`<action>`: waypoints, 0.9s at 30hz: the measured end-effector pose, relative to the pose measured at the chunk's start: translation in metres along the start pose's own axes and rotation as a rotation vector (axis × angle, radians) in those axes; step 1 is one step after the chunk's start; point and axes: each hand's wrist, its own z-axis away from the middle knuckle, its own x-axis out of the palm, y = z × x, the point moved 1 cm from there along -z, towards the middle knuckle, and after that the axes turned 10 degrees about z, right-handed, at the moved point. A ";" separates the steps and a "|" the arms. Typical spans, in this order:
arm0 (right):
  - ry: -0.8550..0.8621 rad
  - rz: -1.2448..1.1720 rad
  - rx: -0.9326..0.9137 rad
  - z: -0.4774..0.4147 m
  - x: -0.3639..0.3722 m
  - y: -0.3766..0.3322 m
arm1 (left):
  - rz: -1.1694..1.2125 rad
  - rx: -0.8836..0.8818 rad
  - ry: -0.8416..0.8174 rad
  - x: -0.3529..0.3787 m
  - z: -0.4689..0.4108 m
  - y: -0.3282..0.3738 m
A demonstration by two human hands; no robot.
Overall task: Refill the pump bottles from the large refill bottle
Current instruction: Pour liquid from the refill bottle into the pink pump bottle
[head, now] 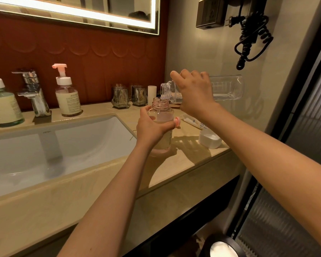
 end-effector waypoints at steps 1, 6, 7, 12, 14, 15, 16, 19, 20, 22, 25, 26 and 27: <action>0.004 -0.001 0.001 0.000 0.000 0.000 | 0.000 0.001 -0.001 0.000 0.000 0.000; 0.008 -0.001 0.001 0.000 0.001 0.000 | 0.009 0.010 -0.008 0.000 0.000 0.000; 0.007 -0.001 0.001 0.000 0.001 0.000 | 0.011 0.010 -0.008 0.000 0.000 -0.001; 0.005 0.004 0.000 0.000 0.000 0.000 | 0.012 0.009 -0.006 0.000 0.000 -0.001; 0.006 0.005 -0.001 0.000 0.000 0.000 | 0.010 0.009 -0.005 0.000 0.000 -0.001; 0.005 0.006 -0.001 0.000 0.000 0.000 | 0.011 0.009 -0.004 0.000 0.000 -0.001; 0.005 0.006 -0.001 0.000 -0.001 0.000 | 0.011 0.009 -0.003 0.000 0.000 -0.001; 0.001 0.005 -0.002 0.000 -0.001 -0.001 | 0.010 0.005 0.001 0.000 0.000 0.000; 0.000 0.007 -0.003 0.000 -0.001 0.000 | 0.009 0.003 0.001 0.000 0.000 0.000; 0.003 0.009 -0.003 0.000 -0.001 -0.001 | 0.009 0.002 0.003 0.000 0.001 0.000; 0.002 0.011 -0.002 0.000 -0.002 0.000 | 0.009 0.003 0.007 0.000 0.001 0.000; 0.000 0.013 -0.002 0.000 -0.002 0.000 | 0.009 0.004 0.007 0.000 0.001 0.000; -0.001 0.013 -0.001 0.000 -0.002 0.000 | 0.009 0.004 0.007 0.000 0.001 0.000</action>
